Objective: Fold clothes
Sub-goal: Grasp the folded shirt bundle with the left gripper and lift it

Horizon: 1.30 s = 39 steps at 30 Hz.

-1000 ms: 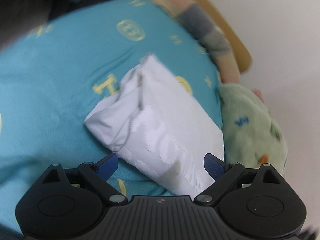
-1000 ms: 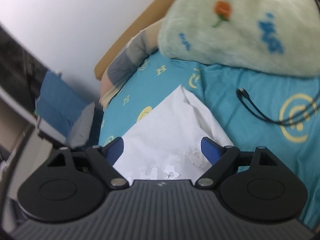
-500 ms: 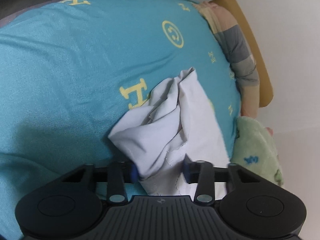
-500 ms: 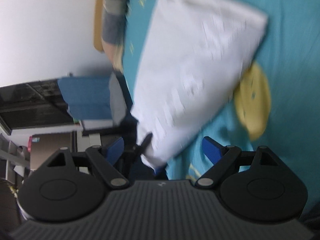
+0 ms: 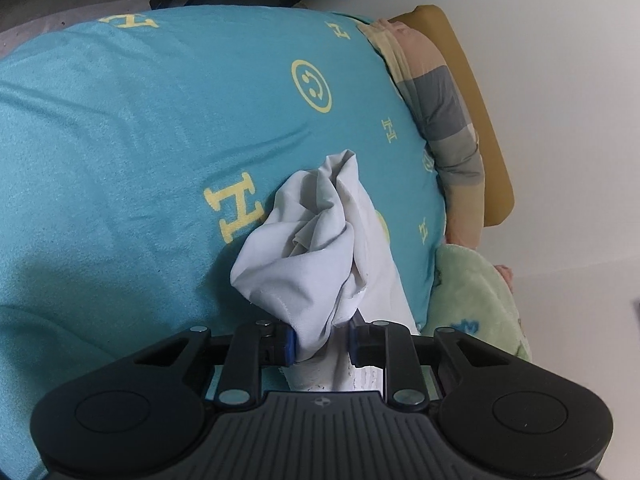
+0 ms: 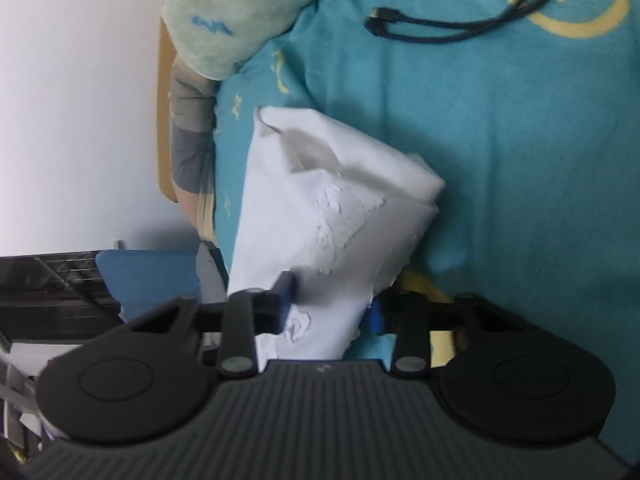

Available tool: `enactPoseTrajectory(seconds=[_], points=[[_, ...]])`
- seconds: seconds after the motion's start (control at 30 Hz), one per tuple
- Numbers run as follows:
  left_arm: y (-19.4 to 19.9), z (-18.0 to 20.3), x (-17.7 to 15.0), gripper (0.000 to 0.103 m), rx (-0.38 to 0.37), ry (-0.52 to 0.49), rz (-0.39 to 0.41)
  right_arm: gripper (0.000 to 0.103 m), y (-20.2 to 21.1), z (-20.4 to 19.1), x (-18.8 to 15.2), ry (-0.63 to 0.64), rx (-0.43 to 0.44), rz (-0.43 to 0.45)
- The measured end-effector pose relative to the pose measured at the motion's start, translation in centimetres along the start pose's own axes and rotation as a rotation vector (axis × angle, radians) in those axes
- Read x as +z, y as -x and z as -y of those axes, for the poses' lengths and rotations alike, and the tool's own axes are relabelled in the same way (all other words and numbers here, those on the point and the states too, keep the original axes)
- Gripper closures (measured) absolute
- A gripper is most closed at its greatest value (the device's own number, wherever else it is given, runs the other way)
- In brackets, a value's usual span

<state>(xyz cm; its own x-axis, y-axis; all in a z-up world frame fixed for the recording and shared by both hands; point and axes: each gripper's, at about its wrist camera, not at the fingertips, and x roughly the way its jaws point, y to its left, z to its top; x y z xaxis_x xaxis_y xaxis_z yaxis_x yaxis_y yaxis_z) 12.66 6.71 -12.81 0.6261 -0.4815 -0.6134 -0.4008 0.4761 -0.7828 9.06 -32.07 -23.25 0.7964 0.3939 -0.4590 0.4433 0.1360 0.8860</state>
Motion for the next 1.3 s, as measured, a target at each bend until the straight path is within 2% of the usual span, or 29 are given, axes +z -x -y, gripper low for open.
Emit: enactPoseTrajectory(seconds=[0.03,0.07,0.23,0.3,0.37,0.5,0.57,0.7,0.9,1.07,1.23,1.3], points=[[0.1,0.0,0.1,0.078,-0.001,0.016,-0.009,0.081,0.0,-0.5,0.1,0.032,-0.004,0.005],[0.2,0.1,0.2,0.078,-0.001,0.031,-0.017,0.086,0.0,-1.0,0.2,0.065,-0.009,0.010],[0.7,0.3,0.8,0.078,-0.005,0.109,-0.062,0.090,2.4,-3.5,0.4,0.145,0.057,0.042],[1.7,1.3,0.8,0.078,-0.011,0.129,-0.097,0.090,4.0,-5.1,0.5,0.197,0.065,0.052],[2.8,2.7,0.4,0.078,-0.024,0.142,-0.121,0.090,5.9,-6.3,0.8,0.186,0.081,0.069],[4.8,7.7,-1.9,0.078,-0.064,0.070,-0.183,0.090,11.2,-9.1,1.7,0.186,0.106,0.137],[5.2,10.7,-3.8,0.078,-0.073,0.027,-0.208,0.090,14.6,-10.4,2.8,0.206,0.108,0.169],[3.3,17.4,-9.4,0.078,-0.119,-0.069,-0.279,0.090,21.6,-12.6,6.0,0.245,0.093,0.237],[0.4,27.5,-17.9,0.078,-0.189,-0.215,-0.384,0.090,30.0,-14.8,13.9,0.317,0.026,0.401],[-6.3,36.1,-26.8,0.078,-0.265,-0.313,-0.457,0.090,35.9,-16.1,20.8,0.371,-0.037,0.556],[-11.9,41.1,-34.5,0.078,-0.330,-0.424,-0.532,0.090,41.8,-17.4,27.7,0.423,-0.101,0.712],[-13.4,40.3,-36.0,0.078,-0.346,-0.478,-0.554,0.090,43.1,-16.9,29.9,0.425,-0.132,0.754]])
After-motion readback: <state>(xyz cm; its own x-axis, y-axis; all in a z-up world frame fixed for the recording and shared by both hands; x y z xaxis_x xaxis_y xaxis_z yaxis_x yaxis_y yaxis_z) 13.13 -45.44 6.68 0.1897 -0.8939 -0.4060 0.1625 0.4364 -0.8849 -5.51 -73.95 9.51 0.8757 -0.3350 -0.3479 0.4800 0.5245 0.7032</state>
